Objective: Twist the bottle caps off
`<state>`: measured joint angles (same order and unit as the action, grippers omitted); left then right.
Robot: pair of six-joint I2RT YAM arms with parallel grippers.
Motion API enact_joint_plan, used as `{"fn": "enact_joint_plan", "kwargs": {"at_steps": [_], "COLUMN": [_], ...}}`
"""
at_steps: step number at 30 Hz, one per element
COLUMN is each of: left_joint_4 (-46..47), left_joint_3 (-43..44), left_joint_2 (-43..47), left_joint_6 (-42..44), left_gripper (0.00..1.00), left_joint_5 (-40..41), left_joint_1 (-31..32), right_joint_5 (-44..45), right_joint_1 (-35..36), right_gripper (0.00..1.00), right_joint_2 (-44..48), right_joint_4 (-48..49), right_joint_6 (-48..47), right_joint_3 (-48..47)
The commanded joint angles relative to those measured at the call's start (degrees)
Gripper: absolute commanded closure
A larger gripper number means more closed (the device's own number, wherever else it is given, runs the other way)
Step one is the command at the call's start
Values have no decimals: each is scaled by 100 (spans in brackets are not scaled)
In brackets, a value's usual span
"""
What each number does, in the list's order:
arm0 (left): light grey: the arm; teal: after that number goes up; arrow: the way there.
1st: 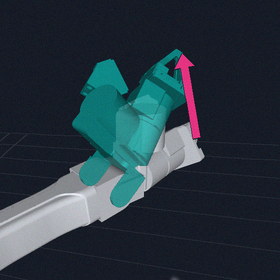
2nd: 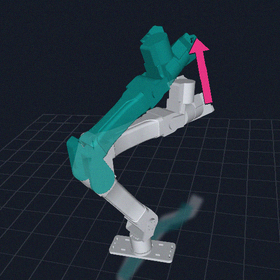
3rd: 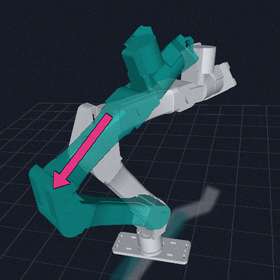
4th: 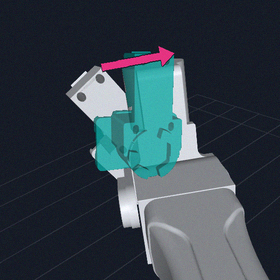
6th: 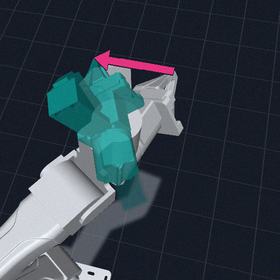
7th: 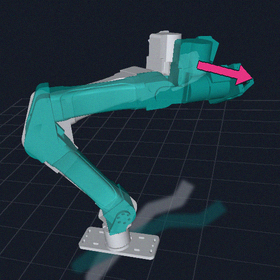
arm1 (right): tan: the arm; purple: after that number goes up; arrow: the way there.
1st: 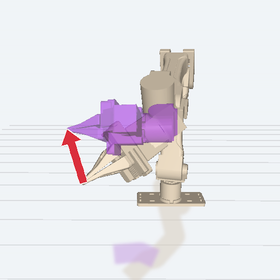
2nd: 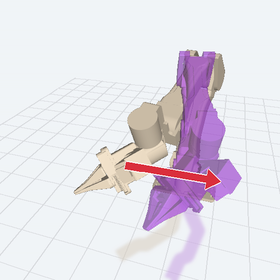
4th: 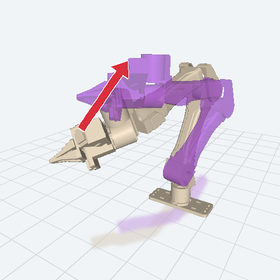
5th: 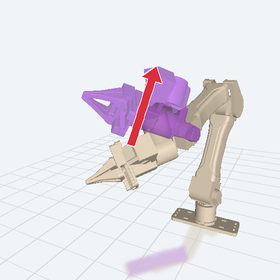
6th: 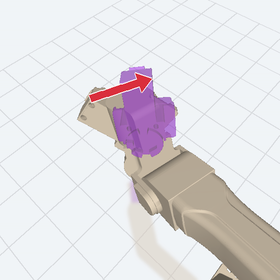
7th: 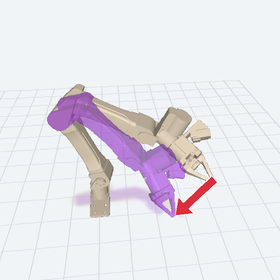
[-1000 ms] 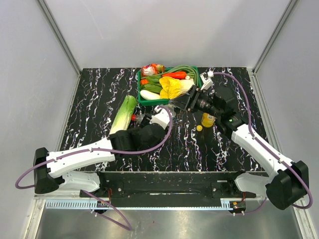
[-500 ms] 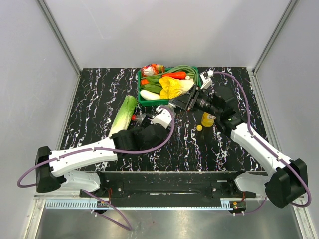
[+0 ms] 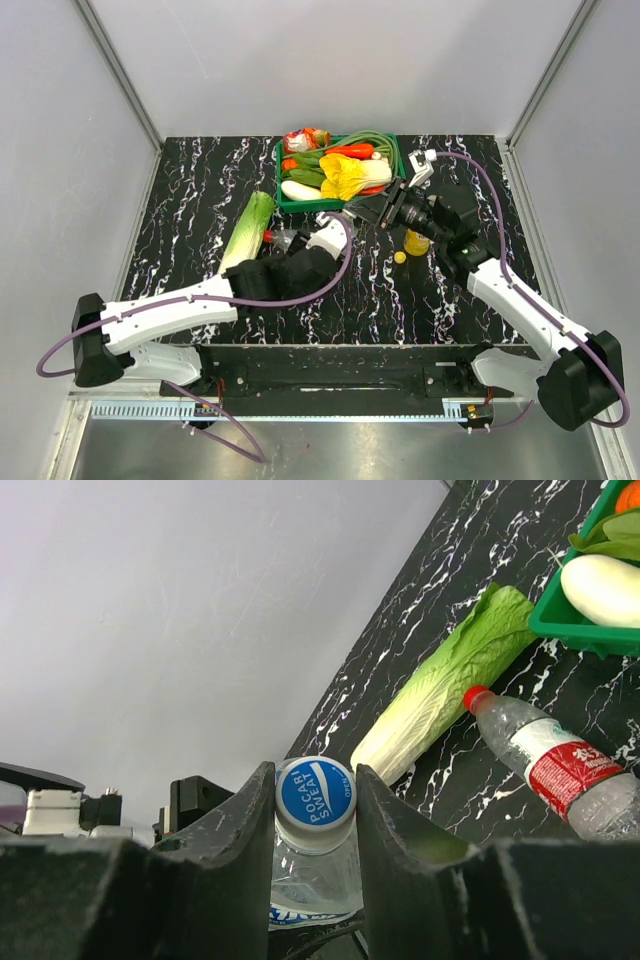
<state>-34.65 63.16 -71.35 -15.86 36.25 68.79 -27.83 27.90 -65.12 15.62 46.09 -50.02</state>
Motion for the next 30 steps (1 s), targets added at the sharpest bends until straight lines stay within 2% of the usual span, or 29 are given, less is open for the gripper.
{"fn": "enact_joint_plan", "kwargs": {"at_steps": [1,10,17,30], "left_joint_4": [512,1328,2199,3719], "left_joint_3": [-101,-856,-1525,-1947], "left_joint_2": [95,683,1413,2064], "left_joint_6": [56,30,12,-260], "left_gripper": [71,72,72,72], "left_joint_5": [-942,-2770,-4669,-7148], "left_joint_1": [-322,-1043,-1562,-1755], "right_joint_5": [-380,-960,-1549,-2270], "right_joint_1": [40,40,40,40], "right_gripper": [100,100,100,100], "right_joint_2": [254,316,412,711], "right_joint_4": [749,1198,1303,2234], "right_joint_6": [-188,-302,-478,-320], "right_joint_3": [124,221,133,282]}}
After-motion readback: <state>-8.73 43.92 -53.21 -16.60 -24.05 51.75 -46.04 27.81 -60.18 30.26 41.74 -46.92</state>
